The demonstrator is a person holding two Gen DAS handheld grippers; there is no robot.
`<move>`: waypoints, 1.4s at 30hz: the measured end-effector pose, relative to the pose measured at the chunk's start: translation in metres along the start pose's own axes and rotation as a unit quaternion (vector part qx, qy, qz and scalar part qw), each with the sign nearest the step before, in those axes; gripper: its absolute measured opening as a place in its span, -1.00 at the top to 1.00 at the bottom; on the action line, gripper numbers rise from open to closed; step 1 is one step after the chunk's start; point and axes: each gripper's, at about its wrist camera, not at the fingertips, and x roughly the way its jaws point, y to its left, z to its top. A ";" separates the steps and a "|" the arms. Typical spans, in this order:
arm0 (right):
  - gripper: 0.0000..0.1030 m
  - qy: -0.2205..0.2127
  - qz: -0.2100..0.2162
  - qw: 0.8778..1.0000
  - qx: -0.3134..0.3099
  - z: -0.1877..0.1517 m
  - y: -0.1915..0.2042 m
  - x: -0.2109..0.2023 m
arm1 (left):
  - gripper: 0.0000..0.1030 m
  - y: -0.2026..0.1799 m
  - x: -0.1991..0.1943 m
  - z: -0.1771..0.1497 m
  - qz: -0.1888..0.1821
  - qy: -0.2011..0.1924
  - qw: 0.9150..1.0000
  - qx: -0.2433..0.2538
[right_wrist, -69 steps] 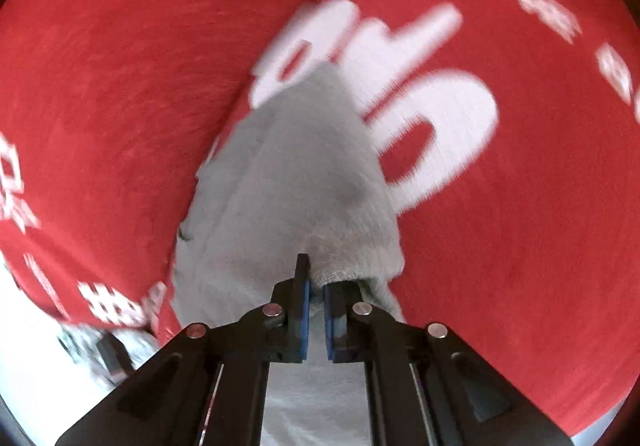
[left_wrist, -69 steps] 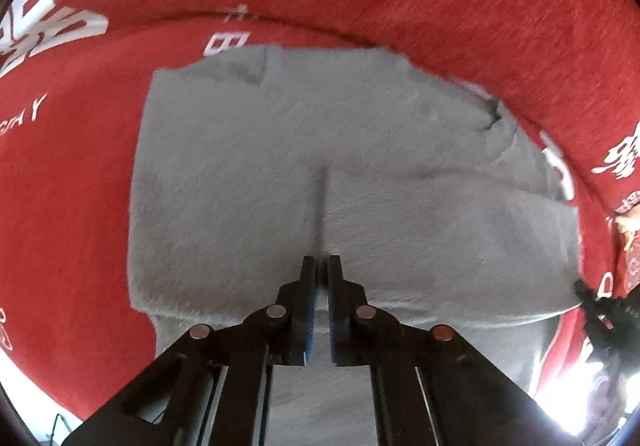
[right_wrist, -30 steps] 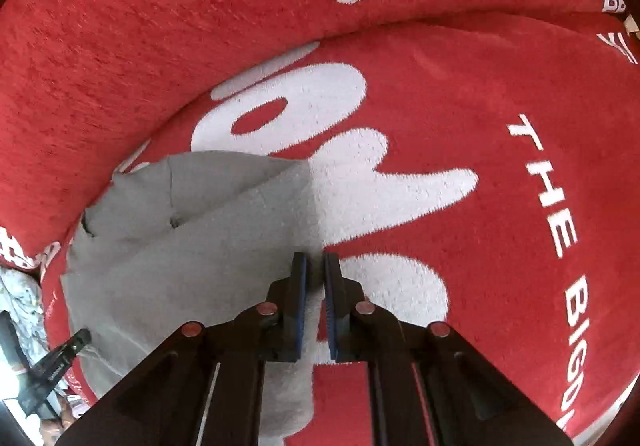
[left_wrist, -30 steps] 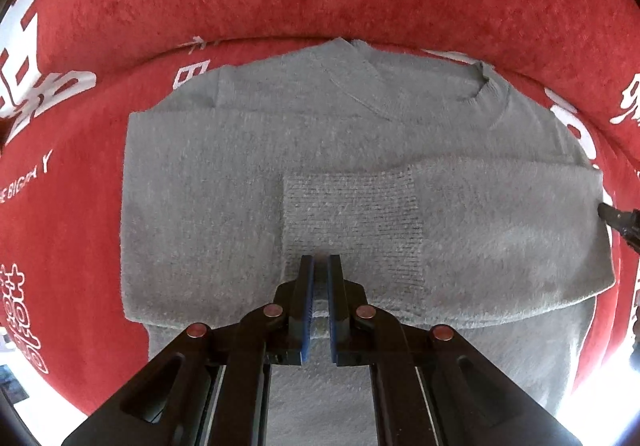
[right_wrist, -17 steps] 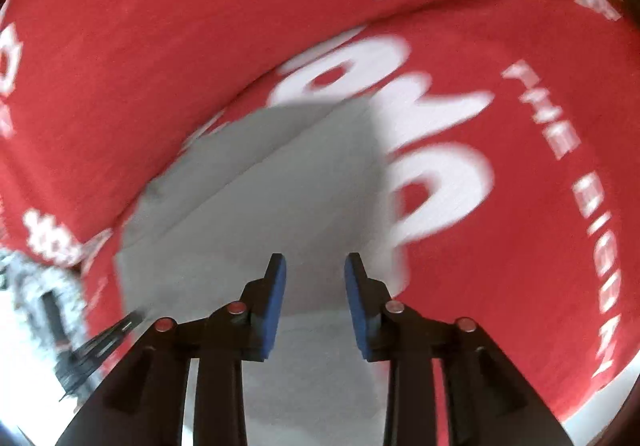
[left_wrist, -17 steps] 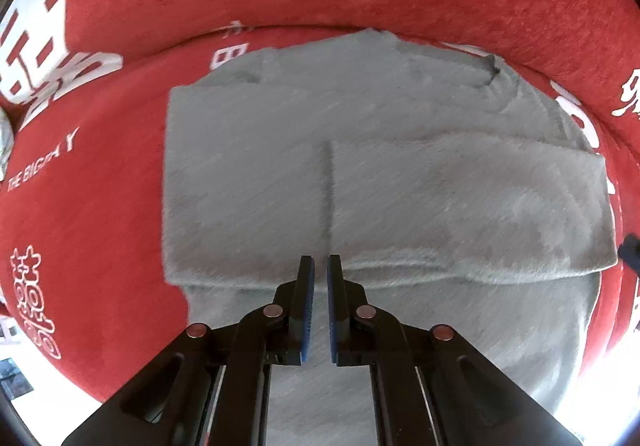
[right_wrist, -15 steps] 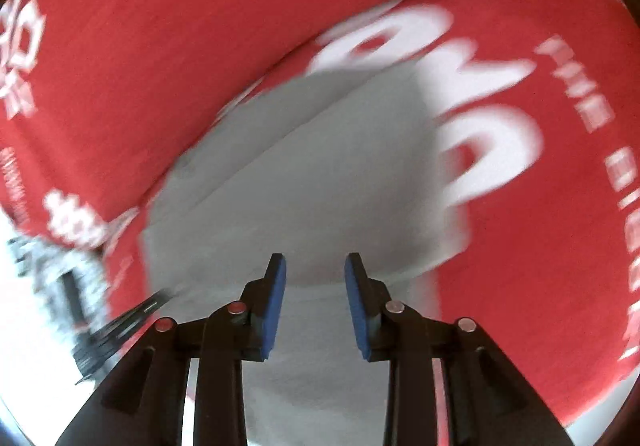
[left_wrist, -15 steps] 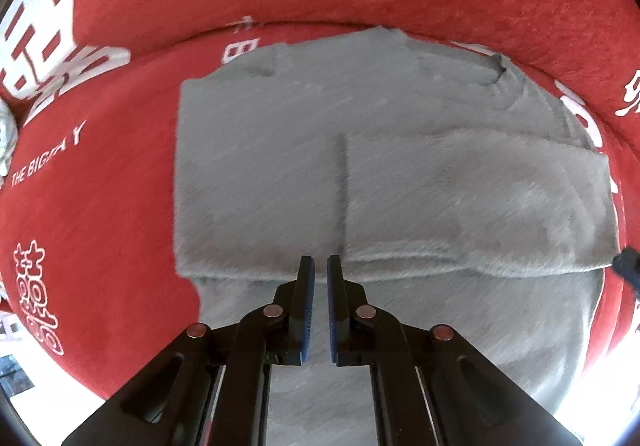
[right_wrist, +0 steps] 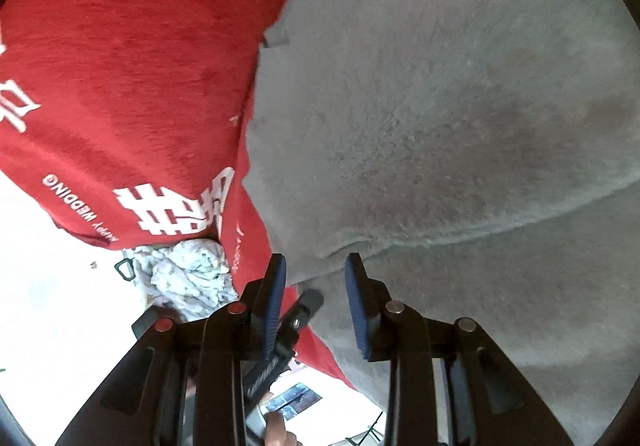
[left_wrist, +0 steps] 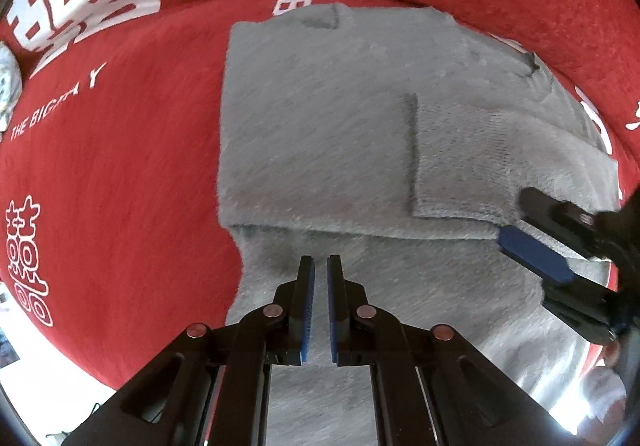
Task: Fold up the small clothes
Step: 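Straighten the folded side edge with the right gripper, then open both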
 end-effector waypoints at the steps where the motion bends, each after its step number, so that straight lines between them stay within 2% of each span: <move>1: 0.34 -0.001 -0.006 1.000 0.011 0.001 -0.003 0.002 | 0.86 0.002 -0.001 -0.001 0.000 -0.001 1.000 -0.002; 6: 0.38 -0.029 -0.009 0.999 0.040 0.005 -0.006 0.012 | 0.86 0.016 -0.004 -0.006 -0.006 -0.004 1.000 -0.012; 7: 0.50 -0.035 -0.012 0.998 0.046 0.005 -0.006 0.013 | 0.86 0.017 -0.004 -0.007 -0.005 -0.004 1.000 -0.012; 8: 0.84 -0.037 -0.020 0.998 0.045 0.004 -0.006 0.013 | 0.86 0.018 -0.005 -0.008 -0.005 -0.004 1.000 -0.012; 13: 0.84 -0.023 -0.031 0.999 0.020 -0.004 -0.008 0.014 | 0.86 0.020 -0.002 -0.009 -0.013 -0.001 1.000 -0.013; 15: 0.80 -0.014 -0.036 0.999 0.012 -0.004 -0.007 0.010 | 0.86 0.021 0.000 -0.007 -0.018 0.003 1.000 -0.016; 18: 0.69 0.001 -0.060 0.997 -0.044 -0.011 0.008 0.001 | 0.86 0.029 0.004 -0.007 -0.027 0.011 0.999 -0.023; 19: 0.60 0.002 -0.076 0.995 -0.071 -0.015 0.015 -0.003 | 0.86 0.029 0.003 -0.008 -0.022 0.010 0.999 -0.023; 21: 0.08 0.001 -0.110 0.987 -0.114 -0.025 0.024 -0.015 | 0.86 0.027 0.002 -0.012 -0.009 0.008 1.000 -0.018; 23: -0.04 -0.008 -0.141 0.979 -0.145 -0.034 0.028 -0.031 | 0.86 0.026 0.000 -0.015 -0.002 0.007 1.000 -0.015; 26: -0.11 -0.021 -0.183 0.967 -0.175 -0.046 0.025 -0.055 | 0.86 0.022 -0.001 -0.021 -0.010 0.017 1.000 -0.010; 27: -0.15 -0.024 -0.191 0.965 -0.178 -0.048 0.023 -0.063 | 0.64 0.021 0.000 -0.023 -0.014 0.021 1.000 -0.009; 28: -0.17 -0.029 -0.200 0.962 -0.181 -0.050 0.019 -0.073 | 0.18 0.020 0.000 -0.025 -0.017 0.026 0.999 -0.009; 29: -0.18 -0.032 -0.205 0.961 -0.182 -0.052 0.017 -0.078 | -1.00 0.019 0.000 -0.027 -0.021 0.029 0.999 -0.011; 32: -0.21 -0.041 -0.215 0.959 -0.180 -0.055 0.007 -0.098 | -0.98 0.008 0.001 -0.037 -0.021 0.014 1.000 -0.007; 35: -0.21 -0.045 -0.218 0.959 -0.174 -0.053 -0.002 -0.114 | -0.98 0.000 0.000 -0.039 0.005 0.001 1.000 0.007; 37: -0.21 -0.047 -0.218 0.960 -0.169 -0.051 -0.007 -0.122 | -0.98 -0.014 -0.001 -0.039 0.020 -0.006 1.000 0.019; 42: -0.22 -0.052 -0.222 0.959 -0.171 -0.048 -0.011 -0.141 | -0.98 -0.027 -0.004 -0.026 0.026 -0.012 0.999 0.024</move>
